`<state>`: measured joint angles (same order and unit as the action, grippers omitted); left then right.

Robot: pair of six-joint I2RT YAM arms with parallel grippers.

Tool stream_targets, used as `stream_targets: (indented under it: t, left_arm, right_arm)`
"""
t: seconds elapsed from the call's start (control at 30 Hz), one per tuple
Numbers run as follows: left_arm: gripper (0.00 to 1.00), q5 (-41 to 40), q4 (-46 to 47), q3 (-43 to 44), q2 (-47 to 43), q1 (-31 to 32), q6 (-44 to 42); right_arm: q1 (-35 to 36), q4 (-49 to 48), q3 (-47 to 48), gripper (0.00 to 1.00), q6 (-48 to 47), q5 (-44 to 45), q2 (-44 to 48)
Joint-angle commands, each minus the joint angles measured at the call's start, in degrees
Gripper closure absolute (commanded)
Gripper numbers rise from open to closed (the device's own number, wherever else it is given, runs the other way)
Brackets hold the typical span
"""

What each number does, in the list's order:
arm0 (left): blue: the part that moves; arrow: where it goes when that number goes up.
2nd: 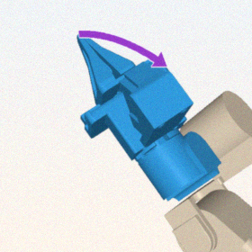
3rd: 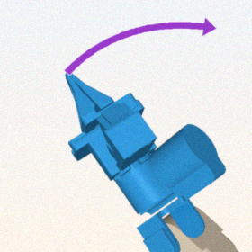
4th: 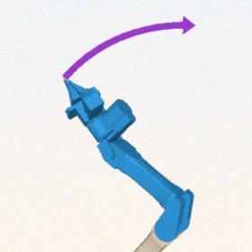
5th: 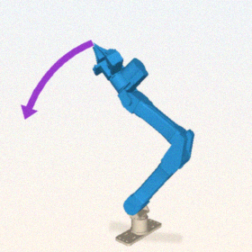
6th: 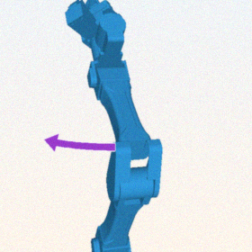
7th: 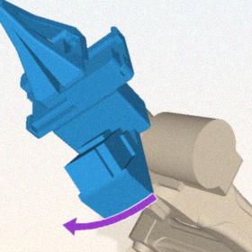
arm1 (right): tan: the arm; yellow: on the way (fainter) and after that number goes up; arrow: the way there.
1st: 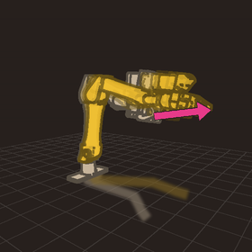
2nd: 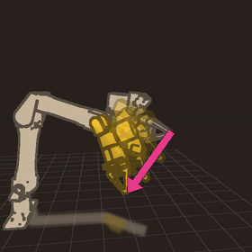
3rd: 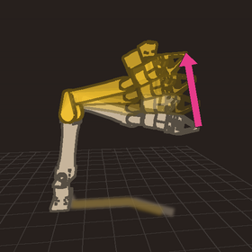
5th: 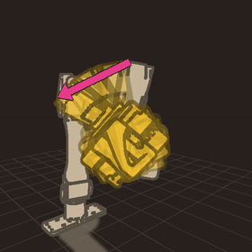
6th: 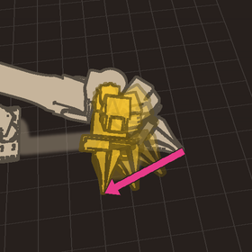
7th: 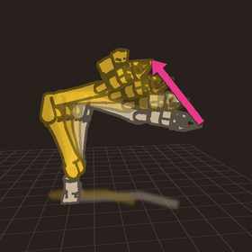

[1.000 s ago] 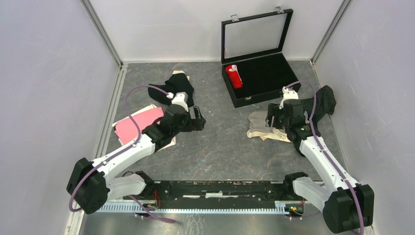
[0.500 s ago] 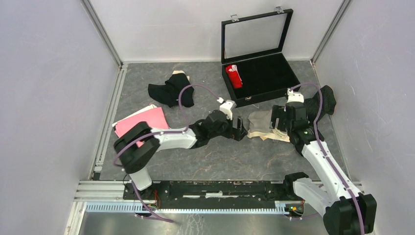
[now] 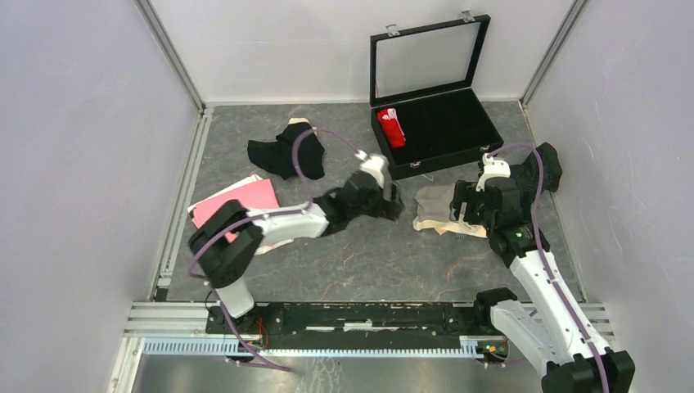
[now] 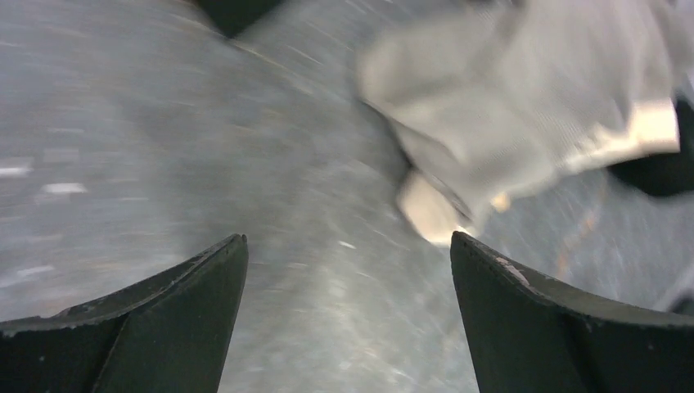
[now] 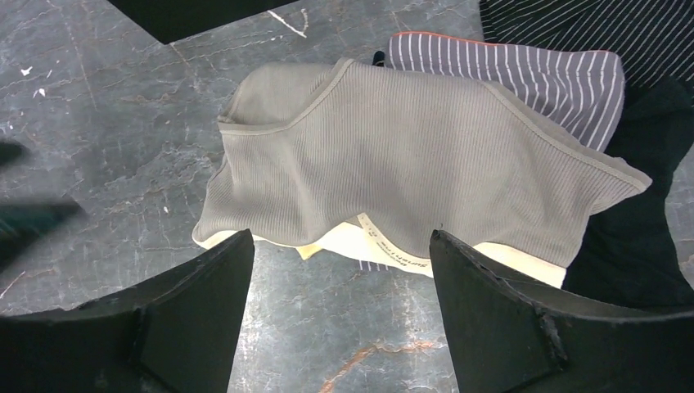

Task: Roll the underwear
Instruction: Move the underwear to the center of the board.

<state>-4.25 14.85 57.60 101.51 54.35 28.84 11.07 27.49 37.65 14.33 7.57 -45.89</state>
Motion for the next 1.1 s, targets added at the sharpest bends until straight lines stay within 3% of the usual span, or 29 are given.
stream_targets:
  t: [0.0,0.13,0.23,0.37,0.67,0.87,1.07]
  left_arm:
    - [0.02,-14.78,-11.63,-0.32,-10.45,-12.44,4.04]
    - [0.02,-17.85,-12.61,-3.19,-13.19,-25.45,7.21]
    - [0.03,-18.49,-13.87,2.08,-7.78,-29.43,3.21]
    - [0.04,-20.54,-18.40,10.36,-0.06,-31.77,0.09]
    - [0.16,-18.17,-18.18,16.73,9.86,-34.07,-2.93]
    - [0.43,-14.73,-17.95,17.97,12.33,-34.21,-4.75]
    - [0.95,-11.15,-16.32,13.76,6.90,-33.90,-4.49]
  right_arm:
    - [-0.22,-1.25,0.06,0.16,0.38,-2.65,0.31]
    - [-0.19,-1.12,-0.25,0.16,-0.52,-3.92,-0.12]
    - [-0.19,-1.06,-0.69,0.16,-1.18,-5.20,-0.57]
    - [-0.24,-1.02,-1.47,0.16,-1.58,-6.74,-0.49]
    - [-0.21,-1.07,-2.76,0.16,-2.57,-7.28,0.20]
    - [-0.26,-1.53,-3.10,0.16,-2.98,-7.42,0.35]
    - [-0.22,-2.17,-3.19,0.17,-2.73,-7.40,0.43]
